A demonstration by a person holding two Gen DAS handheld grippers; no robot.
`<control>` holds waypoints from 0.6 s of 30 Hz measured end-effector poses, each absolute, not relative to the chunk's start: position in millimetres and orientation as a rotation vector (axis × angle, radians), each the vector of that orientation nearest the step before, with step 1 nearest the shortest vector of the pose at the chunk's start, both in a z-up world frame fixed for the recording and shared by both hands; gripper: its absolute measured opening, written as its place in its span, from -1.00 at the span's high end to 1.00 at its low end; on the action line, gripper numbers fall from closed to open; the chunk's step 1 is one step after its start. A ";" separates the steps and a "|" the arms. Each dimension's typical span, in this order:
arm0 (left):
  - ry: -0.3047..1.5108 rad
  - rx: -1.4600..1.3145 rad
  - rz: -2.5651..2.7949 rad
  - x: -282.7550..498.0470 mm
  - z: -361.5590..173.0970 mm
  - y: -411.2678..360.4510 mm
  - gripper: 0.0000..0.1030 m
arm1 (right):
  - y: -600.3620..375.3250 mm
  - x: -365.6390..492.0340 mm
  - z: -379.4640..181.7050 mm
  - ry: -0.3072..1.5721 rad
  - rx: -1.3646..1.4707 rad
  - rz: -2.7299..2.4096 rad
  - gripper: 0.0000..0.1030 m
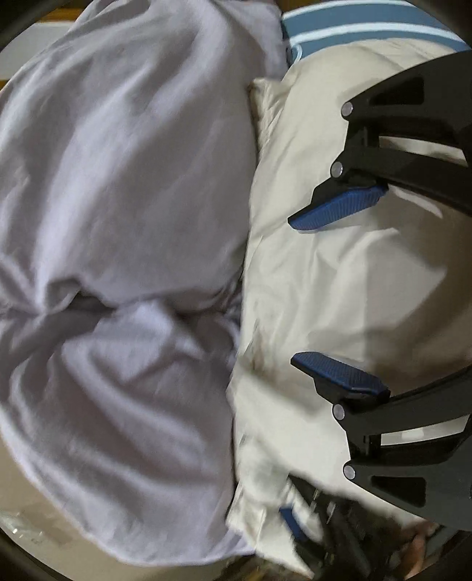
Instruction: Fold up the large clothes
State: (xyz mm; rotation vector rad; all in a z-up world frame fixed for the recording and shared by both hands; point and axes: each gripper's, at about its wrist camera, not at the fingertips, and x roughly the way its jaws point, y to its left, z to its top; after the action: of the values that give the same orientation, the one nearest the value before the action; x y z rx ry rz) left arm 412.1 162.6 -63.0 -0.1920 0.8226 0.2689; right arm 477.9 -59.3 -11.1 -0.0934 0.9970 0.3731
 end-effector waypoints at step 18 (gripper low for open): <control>0.810 -0.209 0.282 437.8 -88.7 165.6 -0.75 | -38.9 490.5 -63.2 0.974 -0.119 0.314 -0.46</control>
State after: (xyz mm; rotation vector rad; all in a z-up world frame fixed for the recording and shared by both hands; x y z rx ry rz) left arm 437.8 165.6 -88.7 -0.2085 0.8104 0.2819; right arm 490.5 -38.9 -63.2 -0.1185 0.9744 0.3138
